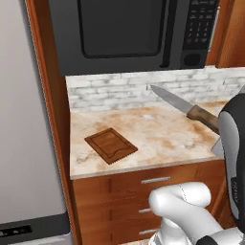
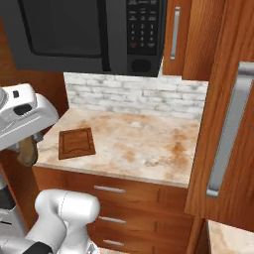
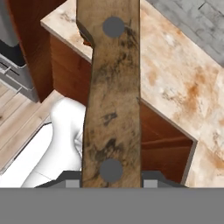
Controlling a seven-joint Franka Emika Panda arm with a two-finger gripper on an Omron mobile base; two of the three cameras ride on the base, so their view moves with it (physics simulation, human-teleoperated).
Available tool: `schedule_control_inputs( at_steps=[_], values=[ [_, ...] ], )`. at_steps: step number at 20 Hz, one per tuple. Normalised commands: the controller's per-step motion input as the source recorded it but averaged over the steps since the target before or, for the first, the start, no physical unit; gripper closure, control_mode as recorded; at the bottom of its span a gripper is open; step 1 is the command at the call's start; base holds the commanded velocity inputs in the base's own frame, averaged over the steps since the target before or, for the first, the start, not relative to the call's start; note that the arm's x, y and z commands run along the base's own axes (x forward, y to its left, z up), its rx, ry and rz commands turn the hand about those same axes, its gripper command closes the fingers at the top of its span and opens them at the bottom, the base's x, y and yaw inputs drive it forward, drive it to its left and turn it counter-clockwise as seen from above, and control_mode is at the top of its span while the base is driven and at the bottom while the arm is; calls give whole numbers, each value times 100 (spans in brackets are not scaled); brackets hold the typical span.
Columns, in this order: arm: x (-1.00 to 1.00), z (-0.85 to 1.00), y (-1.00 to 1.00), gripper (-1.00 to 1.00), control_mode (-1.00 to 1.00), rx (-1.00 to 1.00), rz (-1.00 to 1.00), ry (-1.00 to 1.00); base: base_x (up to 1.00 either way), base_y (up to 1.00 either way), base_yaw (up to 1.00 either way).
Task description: Move the cutting board and knife to the sink. Then move spray from the cabinet to the counter.
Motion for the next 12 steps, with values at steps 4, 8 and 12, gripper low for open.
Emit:
schedule_control_inputs(
  at_steps=[4, 8, 12],
  values=[
    [0, 0, 0, 100, 100, 0, 0, 0, -100, 2, 0],
    [0, 0, 0, 100, 100, 0, 0, 0, -100, 67, -18],
    [0, 0, 0, 100, 100, 0, 0, 0, -47, 100, -30]
  ],
)
